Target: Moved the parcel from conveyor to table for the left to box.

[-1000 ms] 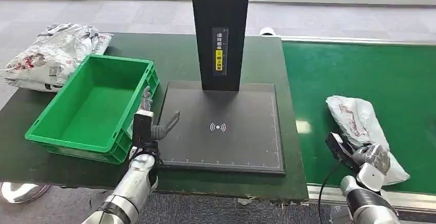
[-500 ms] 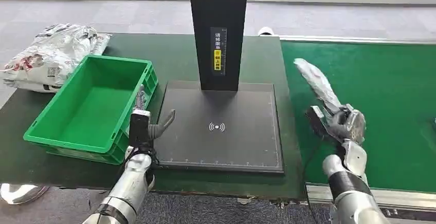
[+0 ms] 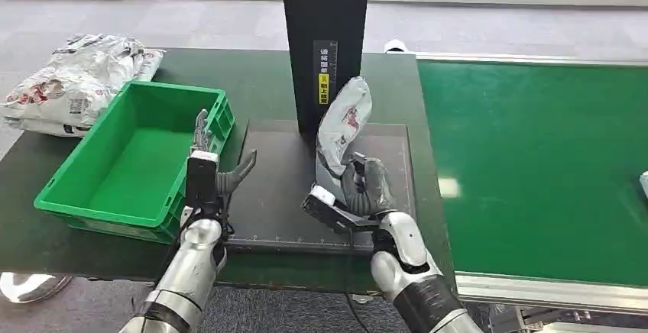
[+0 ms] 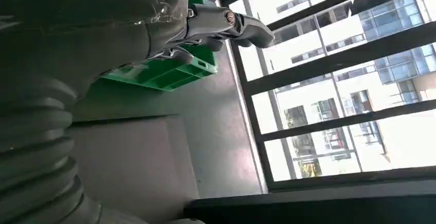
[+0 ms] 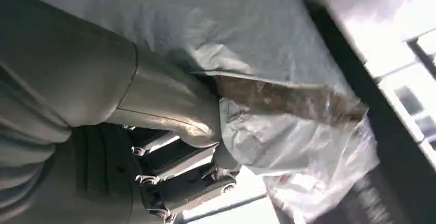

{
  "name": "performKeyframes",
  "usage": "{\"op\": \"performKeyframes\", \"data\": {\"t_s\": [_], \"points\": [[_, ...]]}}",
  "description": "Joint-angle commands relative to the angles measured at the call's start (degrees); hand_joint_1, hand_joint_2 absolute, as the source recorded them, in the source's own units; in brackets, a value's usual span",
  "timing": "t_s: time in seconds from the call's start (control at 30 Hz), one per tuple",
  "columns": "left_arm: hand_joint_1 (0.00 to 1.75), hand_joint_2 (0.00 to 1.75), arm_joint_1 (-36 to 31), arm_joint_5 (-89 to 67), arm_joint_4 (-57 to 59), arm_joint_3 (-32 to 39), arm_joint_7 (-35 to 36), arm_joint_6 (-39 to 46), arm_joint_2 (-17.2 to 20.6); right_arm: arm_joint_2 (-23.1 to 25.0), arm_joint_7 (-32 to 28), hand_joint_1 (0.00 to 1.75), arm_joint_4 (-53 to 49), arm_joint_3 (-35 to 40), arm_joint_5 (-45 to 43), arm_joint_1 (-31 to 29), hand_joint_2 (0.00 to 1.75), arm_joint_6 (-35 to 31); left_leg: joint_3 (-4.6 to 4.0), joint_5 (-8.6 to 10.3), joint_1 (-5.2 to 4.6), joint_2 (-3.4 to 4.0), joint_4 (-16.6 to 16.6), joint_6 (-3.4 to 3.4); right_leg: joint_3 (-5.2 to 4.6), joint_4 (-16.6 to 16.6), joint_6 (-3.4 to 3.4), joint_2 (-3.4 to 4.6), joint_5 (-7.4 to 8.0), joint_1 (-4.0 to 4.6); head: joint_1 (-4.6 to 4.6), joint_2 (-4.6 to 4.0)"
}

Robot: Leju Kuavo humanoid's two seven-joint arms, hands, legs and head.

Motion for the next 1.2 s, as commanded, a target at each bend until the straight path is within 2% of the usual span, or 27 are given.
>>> {"op": "performKeyframes", "data": {"t_s": [0.03,0.37,0.43,0.57,0.67,1.2], "points": [[0.0,1.75,-2.74,0.67,3.89,-3.81,0.2,-2.09,0.23,-6.36,0.53,0.0,6.88,12.47,-7.1,-2.18,1.75,12.89,0.15,0.02,0.0,-0.08,-0.08,0.04,0.2,-0.13,0.01,-0.12,0.0,0.02,0.0,0.0],[0.0,1.75,-1.83,1.31,3.52,-3.94,0.13,-2.14,0.15,-6.56,1.52,0.0,8.23,12.37,-7.13,-3.31,1.75,11.7,0.2,-0.03,0.0,0.0,-0.09,0.03,0.24,-0.16,0.02,-0.05,0.03,0.02,0.0,0.0],[0.0,1.75,-1.67,1.78,3.46,-4.04,-0.3,-1.62,0.28,-6.85,1.75,0.0,4.81,9.75,-9.13,-1.79,1.75,8.32,0.14,-0.03,0.01,-0.03,-0.04,0.02,0.19,-0.11,0.02,-0.07,0.02,0.04,0.0,0.0],[0.0,1.75,-0.6,4.75,3.71,-3.18,-1.77,-1.07,-0.15,-6.95,-2.96,0.0,-4.15,2.22,-16.12,3.1,1.75,2.66,0.21,-0.04,-0.04,-0.07,-0.09,0.04,0.24,-0.12,0.03,-0.11,-0.02,0.01,0.0,0.0],[0.0,1.75,-0.59,6.12,4.86,-2.8,-4.23,-0.01,-1.16,-5.47,-10.69,0.0,-7.55,-2.47,-22.94,6.26,1.75,-0.64,0.09,-0.02,0.0,-0.13,-0.03,0.03,0.14,-0.09,0.04,-0.15,-0.01,0.03,0.0,0.0],[0.0,1.75,-0.71,6.12,4.94,-2.87,-4.34,0.13,-1.29,-5.28,-10.79,0.0,-7.58,-2.37,-22.96,6.51,1.75,-0.61,0.18,-0.05,-0.03,-0.02,-0.1,0.04,0.2,-0.14,0.02,-0.07,0.0,0.0,0.0,0.0]]}}
